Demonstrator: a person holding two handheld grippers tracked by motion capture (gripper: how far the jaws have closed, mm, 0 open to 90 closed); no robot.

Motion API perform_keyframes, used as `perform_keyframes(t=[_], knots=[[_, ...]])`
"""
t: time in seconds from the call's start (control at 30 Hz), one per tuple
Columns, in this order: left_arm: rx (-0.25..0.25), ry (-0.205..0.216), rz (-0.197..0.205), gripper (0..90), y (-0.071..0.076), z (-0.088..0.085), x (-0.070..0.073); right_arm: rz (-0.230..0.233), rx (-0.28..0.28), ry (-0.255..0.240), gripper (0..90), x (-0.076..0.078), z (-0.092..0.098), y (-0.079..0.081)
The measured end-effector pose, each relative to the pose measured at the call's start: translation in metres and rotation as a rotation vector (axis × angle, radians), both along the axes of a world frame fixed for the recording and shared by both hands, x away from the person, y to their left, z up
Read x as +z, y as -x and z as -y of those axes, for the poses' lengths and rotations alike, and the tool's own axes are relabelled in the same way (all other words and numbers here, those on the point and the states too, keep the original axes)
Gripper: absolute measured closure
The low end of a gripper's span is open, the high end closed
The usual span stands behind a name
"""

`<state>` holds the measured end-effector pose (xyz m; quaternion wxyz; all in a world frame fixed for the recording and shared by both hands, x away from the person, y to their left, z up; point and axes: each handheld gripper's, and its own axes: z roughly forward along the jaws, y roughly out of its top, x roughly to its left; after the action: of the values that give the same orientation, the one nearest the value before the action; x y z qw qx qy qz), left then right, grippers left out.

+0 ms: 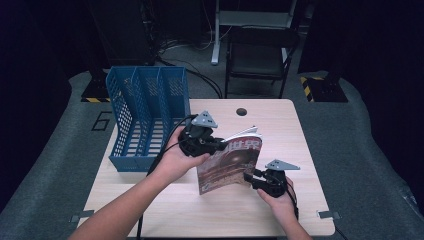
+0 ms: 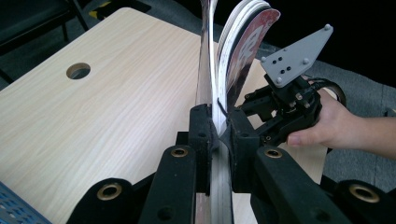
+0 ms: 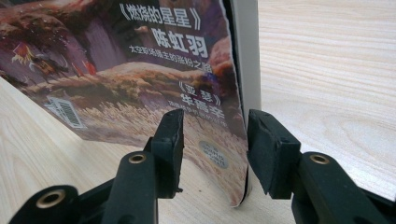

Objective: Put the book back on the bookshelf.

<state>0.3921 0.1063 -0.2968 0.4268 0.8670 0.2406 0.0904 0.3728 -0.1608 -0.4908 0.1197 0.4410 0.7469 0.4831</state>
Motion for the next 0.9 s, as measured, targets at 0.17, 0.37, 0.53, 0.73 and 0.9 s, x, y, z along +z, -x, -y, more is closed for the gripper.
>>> perform_keyframes(t=[0.17,0.37,0.53,0.73,0.9], knots=[[-0.014,-0.047,-0.025,81.7,0.0,0.0055,0.004,-0.002,-0.006,-0.002,56.3,0.0003,-0.0002,-0.0002],[-0.025,-0.086,-0.021,82.3,-0.0014,0.0077,0.0067,0.0,-0.007,-0.008,55.8,0.0,-0.0002,-0.0007],[-0.03,-0.105,-0.043,82.2,-0.005,0.0066,0.0065,0.001,-0.001,-0.009,55.4,0.0,0.0001,-0.0007],[-0.032,-0.111,-0.053,82.4,-0.0066,0.0062,0.0054,-0.001,-0.001,-0.007,55.4,0.0002,-0.0003,-0.0006],[-0.024,-0.108,-0.06,82.5,-0.0066,0.007,0.0044,-0.001,-0.002,-0.006,55.2,0.0001,-0.0005,-0.0005]])
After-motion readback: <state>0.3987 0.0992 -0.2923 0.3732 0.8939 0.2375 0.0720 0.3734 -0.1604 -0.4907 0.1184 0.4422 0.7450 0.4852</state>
